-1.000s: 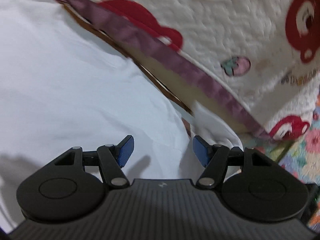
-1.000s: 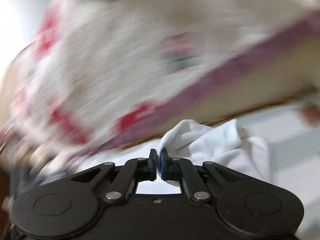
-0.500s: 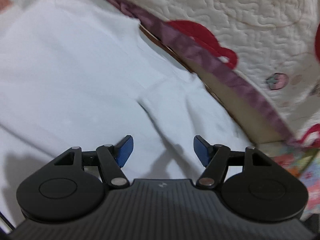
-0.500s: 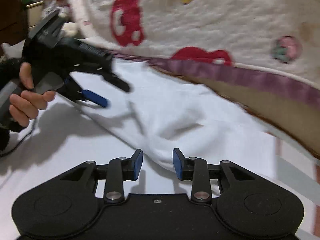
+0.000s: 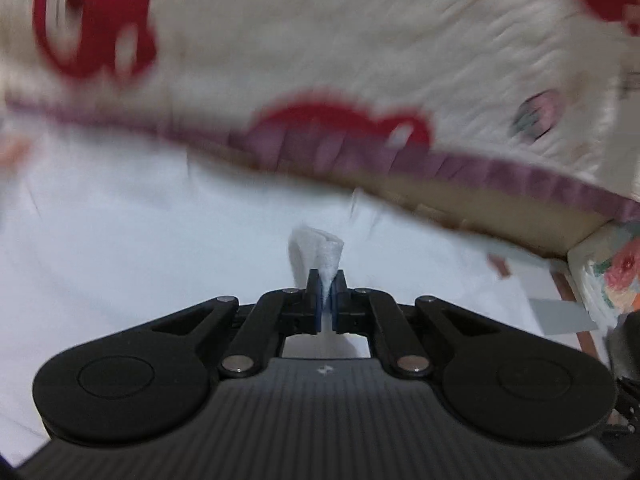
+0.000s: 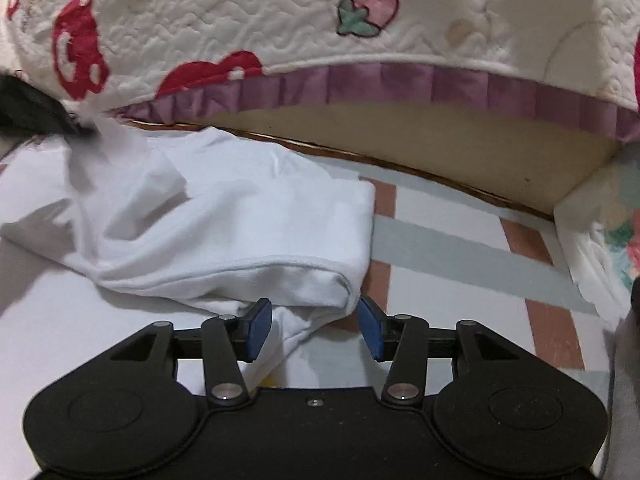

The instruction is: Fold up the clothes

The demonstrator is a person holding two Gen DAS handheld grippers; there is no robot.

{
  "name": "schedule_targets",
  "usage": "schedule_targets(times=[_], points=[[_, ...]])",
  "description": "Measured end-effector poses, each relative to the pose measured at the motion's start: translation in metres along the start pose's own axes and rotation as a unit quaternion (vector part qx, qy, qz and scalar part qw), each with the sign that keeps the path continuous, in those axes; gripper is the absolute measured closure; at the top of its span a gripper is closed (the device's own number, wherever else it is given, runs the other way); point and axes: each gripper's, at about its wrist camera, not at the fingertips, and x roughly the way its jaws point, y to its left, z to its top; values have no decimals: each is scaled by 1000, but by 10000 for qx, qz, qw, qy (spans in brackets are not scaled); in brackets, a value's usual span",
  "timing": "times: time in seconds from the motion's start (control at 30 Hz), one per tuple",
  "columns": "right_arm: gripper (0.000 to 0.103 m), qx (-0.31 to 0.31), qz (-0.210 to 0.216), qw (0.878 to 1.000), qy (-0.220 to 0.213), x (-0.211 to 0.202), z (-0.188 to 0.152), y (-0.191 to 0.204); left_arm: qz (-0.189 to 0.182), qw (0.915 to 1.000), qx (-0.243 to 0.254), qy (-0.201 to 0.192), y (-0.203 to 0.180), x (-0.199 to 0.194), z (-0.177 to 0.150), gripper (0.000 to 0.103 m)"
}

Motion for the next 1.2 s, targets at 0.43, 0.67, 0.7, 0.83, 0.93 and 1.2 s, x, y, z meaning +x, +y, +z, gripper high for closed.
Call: schedule_targets(times=[0.43, 0.67, 0.7, 0.83, 0.93, 1.2], points=[[92, 660, -25, 9978, -56, 17, -10, 7, 1453, 9894, -73, 19, 76, -43, -54, 99], [94, 990, 56, 9950, -88, 13, -8, 0, 1121, 9934, -131, -183, 91, -53, -29, 99], [94, 978, 50, 9951, -98, 12, -8, 0, 1126, 9935, -61, -151, 89, -51, -30, 99], [95, 853, -50, 9963, -95, 10, -7, 1, 1105, 9929, -244, 351, 97, -42, -41, 99], [95, 548, -151, 9983, -97, 9, -6, 8, 990, 9906, -791, 520, 119, -46, -39, 97], [96, 357, -275, 9987, -227, 3, -12, 11, 426, 9555, -2516, 1479, 176, -53, -49, 97]])
